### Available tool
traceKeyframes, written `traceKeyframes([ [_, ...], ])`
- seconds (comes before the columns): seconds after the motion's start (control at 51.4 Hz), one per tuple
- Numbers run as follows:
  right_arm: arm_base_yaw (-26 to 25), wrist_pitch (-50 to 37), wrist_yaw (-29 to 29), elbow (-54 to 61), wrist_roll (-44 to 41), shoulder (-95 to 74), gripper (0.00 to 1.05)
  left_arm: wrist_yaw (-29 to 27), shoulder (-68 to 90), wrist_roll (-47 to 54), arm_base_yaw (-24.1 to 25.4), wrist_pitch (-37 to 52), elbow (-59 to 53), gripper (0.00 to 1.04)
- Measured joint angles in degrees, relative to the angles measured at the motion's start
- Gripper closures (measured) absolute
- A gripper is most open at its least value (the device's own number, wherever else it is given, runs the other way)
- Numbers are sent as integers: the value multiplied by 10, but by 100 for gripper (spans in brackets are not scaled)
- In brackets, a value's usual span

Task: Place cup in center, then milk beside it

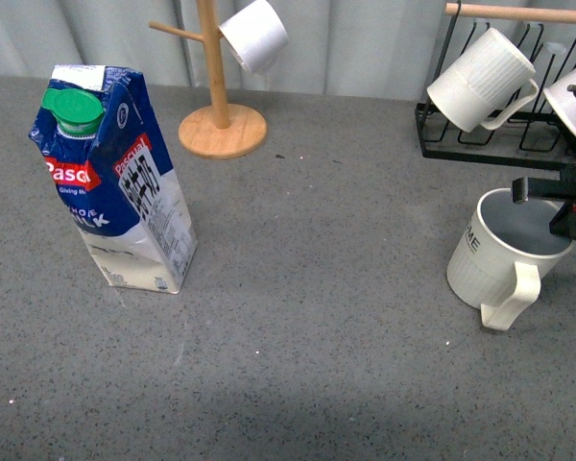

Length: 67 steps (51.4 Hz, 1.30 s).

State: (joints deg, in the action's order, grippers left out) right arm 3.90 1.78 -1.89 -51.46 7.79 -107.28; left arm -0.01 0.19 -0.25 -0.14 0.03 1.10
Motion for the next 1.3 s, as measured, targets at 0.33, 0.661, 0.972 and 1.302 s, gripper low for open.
traceKeyframes([
  [0.33, 18, 63, 24, -25, 1, 16, 103, 0, 0, 0, 0, 0, 0, 7],
  [0.661, 94, 102, 42, -90, 15, 2, 103, 0, 0, 0, 0, 0, 0, 7],
  [0.972, 143, 111, 45, -147, 26, -68, 103, 0, 0, 0, 0, 0, 0, 7],
  [1.302, 156, 109, 40, -181, 35, -99, 103, 0, 0, 0, 0, 0, 0, 7],
])
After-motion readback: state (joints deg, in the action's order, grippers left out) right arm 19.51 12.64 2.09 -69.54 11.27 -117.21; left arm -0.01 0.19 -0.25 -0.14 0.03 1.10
